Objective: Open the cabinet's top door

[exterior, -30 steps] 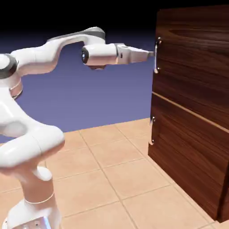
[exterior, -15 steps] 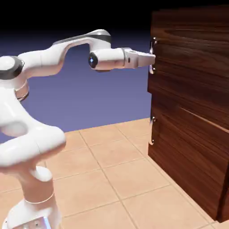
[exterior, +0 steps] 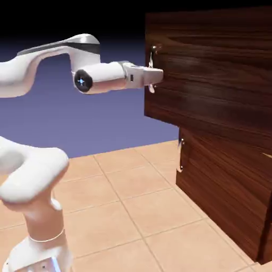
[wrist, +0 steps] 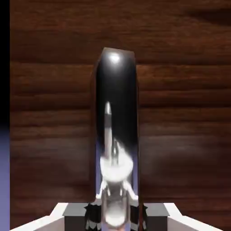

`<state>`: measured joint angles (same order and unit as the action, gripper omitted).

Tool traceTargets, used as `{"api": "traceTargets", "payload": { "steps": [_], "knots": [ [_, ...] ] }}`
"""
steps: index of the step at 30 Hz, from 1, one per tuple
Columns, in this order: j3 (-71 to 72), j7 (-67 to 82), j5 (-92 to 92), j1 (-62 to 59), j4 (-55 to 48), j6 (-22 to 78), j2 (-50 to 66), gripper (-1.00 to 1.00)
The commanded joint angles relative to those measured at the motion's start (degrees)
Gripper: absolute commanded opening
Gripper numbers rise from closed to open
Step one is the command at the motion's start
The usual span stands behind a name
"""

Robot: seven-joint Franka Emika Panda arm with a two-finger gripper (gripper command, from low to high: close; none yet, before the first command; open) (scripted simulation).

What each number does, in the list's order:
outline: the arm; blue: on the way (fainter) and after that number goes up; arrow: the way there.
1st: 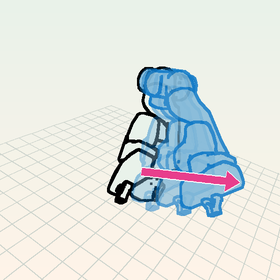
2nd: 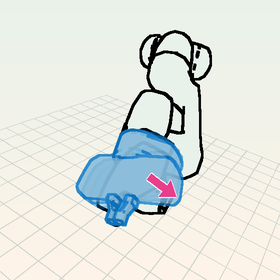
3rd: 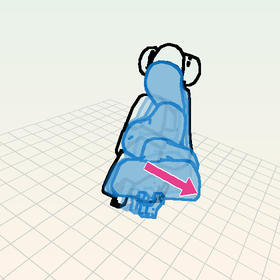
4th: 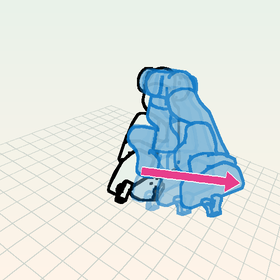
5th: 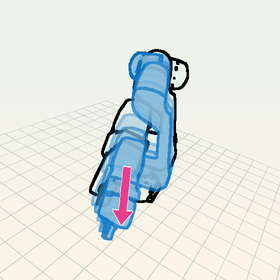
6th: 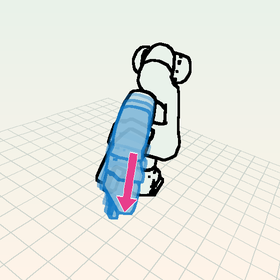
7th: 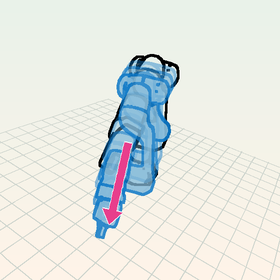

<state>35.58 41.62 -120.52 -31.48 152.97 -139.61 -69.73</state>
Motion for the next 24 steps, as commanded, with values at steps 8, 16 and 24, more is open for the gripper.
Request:
{"api": "traceTargets", "payload": {
  "steps": [8,16,24],
  "knots": [
    [-16.6,-1.3,15.0,6.5,8.6,11.7,-6.5,-1.00],
    [-33.2,-1.9,30.5,7.6,11.6,23.4,-9.6,-1.00],
    [-49.8,-0.8,45.5,7.7,9.7,35.5,-7.6,-1.00]
  ]
}}
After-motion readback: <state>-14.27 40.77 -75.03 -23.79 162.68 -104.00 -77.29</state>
